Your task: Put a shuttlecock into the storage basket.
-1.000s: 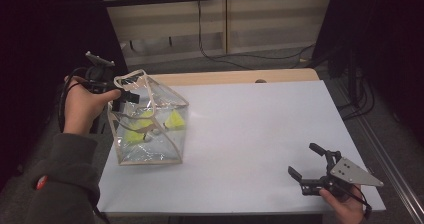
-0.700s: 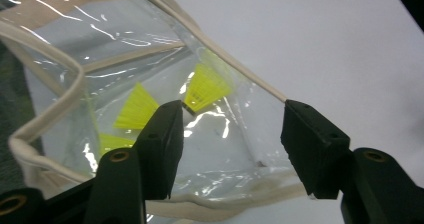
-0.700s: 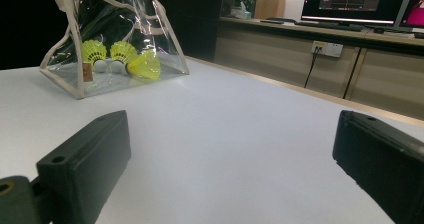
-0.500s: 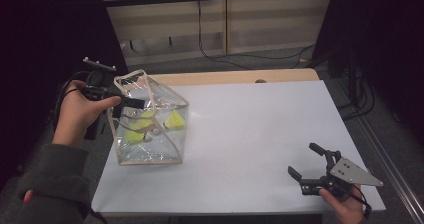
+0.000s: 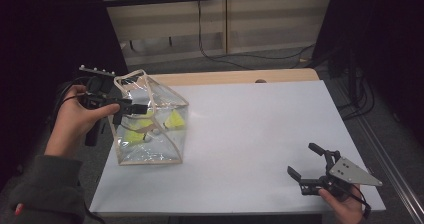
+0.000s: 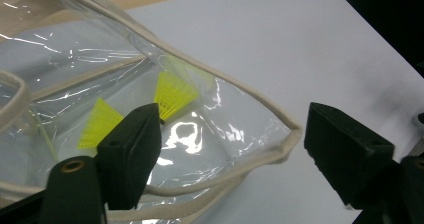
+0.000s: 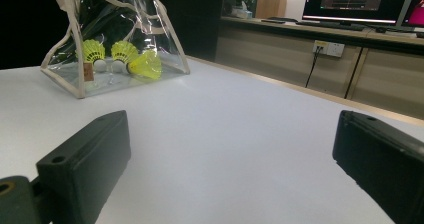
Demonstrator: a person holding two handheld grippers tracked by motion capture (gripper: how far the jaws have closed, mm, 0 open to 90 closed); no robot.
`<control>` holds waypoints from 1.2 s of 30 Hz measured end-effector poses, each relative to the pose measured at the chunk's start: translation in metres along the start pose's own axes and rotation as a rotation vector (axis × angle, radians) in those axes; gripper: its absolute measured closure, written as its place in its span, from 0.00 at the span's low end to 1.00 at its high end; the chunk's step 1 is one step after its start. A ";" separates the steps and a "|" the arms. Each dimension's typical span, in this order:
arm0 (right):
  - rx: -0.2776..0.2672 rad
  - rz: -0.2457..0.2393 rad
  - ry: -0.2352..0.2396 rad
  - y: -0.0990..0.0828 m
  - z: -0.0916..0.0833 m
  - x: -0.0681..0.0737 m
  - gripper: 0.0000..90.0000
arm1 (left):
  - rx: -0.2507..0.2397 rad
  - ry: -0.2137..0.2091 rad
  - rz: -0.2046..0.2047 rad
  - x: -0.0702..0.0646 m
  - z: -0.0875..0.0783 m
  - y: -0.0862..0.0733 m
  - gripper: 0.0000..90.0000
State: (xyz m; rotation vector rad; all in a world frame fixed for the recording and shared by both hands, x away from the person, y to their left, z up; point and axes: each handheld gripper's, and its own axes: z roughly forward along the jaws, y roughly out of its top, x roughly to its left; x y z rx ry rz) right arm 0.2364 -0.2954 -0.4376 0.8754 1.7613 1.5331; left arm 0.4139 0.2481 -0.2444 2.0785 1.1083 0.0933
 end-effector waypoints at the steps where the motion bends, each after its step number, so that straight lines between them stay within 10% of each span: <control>1: 0.001 -0.001 -0.001 0.000 0.000 0.000 0.02 | -0.003 -0.004 0.003 -0.001 0.000 -0.001 0.23; 36: 0.001 -0.004 0.002 0.000 0.001 0.001 0.02 | -0.081 -0.169 0.114 -0.021 0.012 -0.027 0.08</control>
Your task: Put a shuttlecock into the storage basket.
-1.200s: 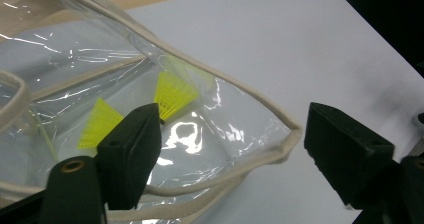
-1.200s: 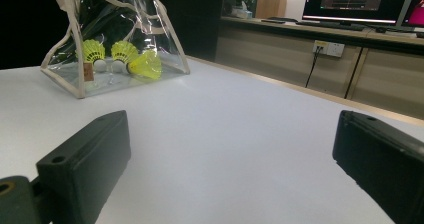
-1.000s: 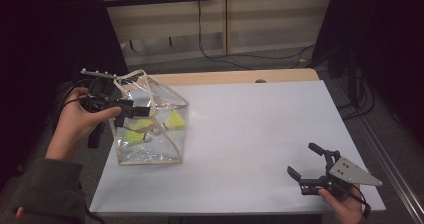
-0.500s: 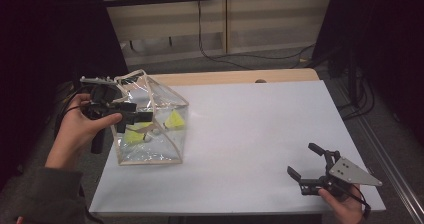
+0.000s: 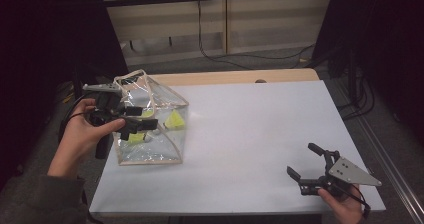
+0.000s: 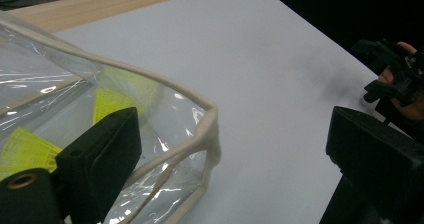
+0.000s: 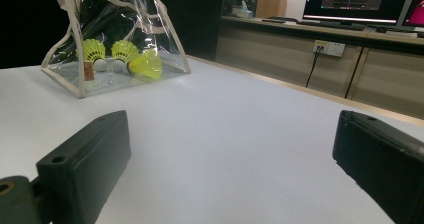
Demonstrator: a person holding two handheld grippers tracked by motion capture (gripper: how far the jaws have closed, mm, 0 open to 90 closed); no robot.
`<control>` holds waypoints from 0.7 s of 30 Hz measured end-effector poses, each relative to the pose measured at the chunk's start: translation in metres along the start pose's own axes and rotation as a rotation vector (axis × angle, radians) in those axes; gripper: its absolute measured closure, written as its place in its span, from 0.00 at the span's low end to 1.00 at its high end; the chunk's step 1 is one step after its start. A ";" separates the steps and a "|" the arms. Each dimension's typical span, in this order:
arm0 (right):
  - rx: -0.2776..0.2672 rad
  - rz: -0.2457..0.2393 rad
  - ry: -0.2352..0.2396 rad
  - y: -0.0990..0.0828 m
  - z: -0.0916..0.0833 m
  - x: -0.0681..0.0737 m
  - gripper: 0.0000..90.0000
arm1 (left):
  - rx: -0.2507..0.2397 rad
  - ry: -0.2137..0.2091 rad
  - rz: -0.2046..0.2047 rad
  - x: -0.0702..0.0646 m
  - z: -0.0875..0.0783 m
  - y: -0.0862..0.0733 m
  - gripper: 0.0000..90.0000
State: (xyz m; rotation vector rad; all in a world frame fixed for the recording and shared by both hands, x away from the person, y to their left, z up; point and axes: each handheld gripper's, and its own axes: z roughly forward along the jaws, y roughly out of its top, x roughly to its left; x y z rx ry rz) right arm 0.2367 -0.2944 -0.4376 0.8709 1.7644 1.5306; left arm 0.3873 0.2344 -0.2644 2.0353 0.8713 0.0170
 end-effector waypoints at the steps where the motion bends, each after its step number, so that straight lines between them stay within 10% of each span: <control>1: -0.002 -0.001 -0.002 0.000 0.000 0.000 0.02 | -0.001 -0.001 0.003 -0.001 0.001 -0.001 0.08; 21: -0.001 0.002 0.002 0.000 0.000 0.000 0.02 | -0.024 -0.014 0.023 -0.008 -0.007 0.001 0.09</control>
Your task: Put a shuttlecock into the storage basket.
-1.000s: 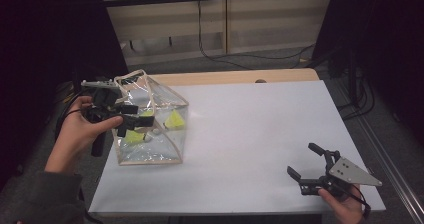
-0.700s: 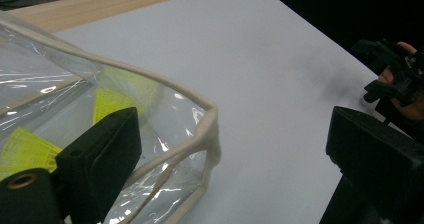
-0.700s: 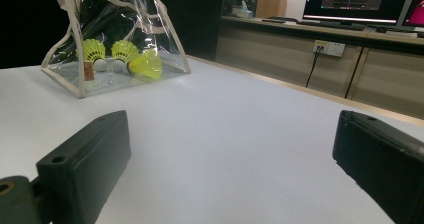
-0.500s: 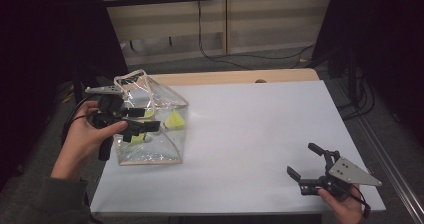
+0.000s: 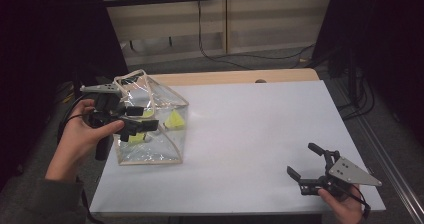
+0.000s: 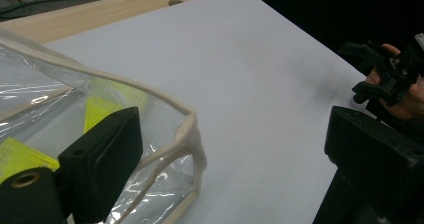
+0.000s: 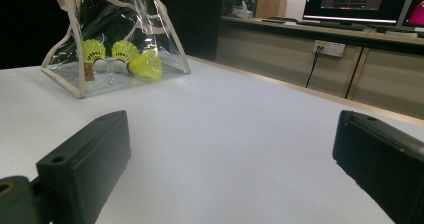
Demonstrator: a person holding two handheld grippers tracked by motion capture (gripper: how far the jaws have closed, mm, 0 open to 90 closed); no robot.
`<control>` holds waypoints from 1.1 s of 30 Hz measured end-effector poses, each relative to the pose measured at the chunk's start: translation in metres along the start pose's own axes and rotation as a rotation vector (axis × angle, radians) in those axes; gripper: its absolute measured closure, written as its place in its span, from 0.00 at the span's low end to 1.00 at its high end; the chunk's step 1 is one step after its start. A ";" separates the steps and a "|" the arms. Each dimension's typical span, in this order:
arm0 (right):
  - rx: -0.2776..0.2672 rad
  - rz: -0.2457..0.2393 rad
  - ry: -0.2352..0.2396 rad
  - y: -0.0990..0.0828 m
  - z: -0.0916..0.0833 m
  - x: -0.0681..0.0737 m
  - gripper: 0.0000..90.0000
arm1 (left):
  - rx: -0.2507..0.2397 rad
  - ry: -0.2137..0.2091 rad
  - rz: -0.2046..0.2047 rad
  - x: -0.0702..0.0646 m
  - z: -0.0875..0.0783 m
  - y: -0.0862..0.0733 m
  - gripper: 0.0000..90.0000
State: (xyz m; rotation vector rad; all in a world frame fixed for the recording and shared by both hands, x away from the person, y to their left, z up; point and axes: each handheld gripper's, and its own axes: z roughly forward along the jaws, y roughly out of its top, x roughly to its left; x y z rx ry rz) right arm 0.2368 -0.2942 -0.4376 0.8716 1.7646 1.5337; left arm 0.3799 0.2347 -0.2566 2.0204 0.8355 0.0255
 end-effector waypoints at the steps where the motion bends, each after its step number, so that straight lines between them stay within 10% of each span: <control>1: 0.001 0.001 -0.001 0.000 0.000 0.000 0.02 | -0.003 -0.002 -0.002 0.000 0.000 0.000 0.09; 33: 0.000 0.000 -0.002 0.000 0.000 0.000 0.02 | -0.052 -0.117 0.034 -0.009 0.015 -0.045 0.11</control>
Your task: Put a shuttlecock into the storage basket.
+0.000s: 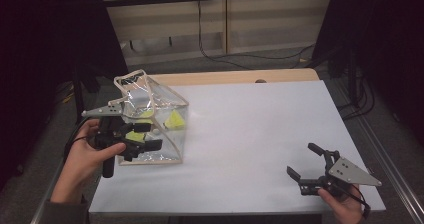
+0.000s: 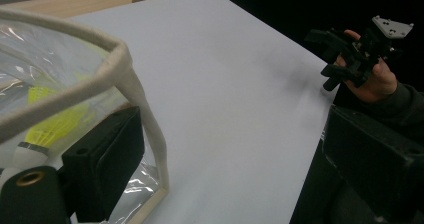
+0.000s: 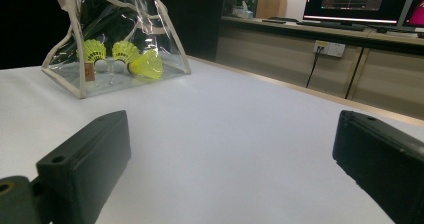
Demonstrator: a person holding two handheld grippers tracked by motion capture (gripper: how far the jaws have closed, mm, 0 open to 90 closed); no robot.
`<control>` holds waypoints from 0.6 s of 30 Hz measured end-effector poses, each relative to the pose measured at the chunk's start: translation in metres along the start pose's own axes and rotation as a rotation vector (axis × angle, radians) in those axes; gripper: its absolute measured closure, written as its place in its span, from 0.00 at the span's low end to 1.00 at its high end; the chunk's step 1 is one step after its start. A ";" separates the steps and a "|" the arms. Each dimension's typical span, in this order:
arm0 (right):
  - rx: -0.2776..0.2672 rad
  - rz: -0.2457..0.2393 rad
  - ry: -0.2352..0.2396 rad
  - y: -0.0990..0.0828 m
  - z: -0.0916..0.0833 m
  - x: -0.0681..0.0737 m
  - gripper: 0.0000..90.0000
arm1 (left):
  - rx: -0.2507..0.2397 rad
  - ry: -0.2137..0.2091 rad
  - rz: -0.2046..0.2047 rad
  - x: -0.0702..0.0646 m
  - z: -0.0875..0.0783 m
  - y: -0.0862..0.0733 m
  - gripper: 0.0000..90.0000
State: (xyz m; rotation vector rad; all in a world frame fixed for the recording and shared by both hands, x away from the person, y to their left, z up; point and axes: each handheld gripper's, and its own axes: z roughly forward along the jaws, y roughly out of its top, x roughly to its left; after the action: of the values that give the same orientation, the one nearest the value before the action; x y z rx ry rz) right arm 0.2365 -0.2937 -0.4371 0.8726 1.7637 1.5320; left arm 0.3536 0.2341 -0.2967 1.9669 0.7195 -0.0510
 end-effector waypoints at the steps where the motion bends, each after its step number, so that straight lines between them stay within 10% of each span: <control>1: 0.000 0.000 0.000 0.000 0.000 0.000 0.02 | -0.004 -0.002 -0.004 0.001 0.001 -0.002 0.11; 18: -0.001 -0.002 -0.001 0.000 -0.001 0.000 0.02 | -0.008 -0.012 0.004 0.005 0.021 -0.021 0.10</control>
State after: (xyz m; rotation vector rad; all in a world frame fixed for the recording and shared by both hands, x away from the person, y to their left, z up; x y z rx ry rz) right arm 0.2362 -0.2945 -0.4370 0.8710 1.7620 1.5311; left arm 0.3529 0.2258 -0.3257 1.9588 0.7075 -0.0571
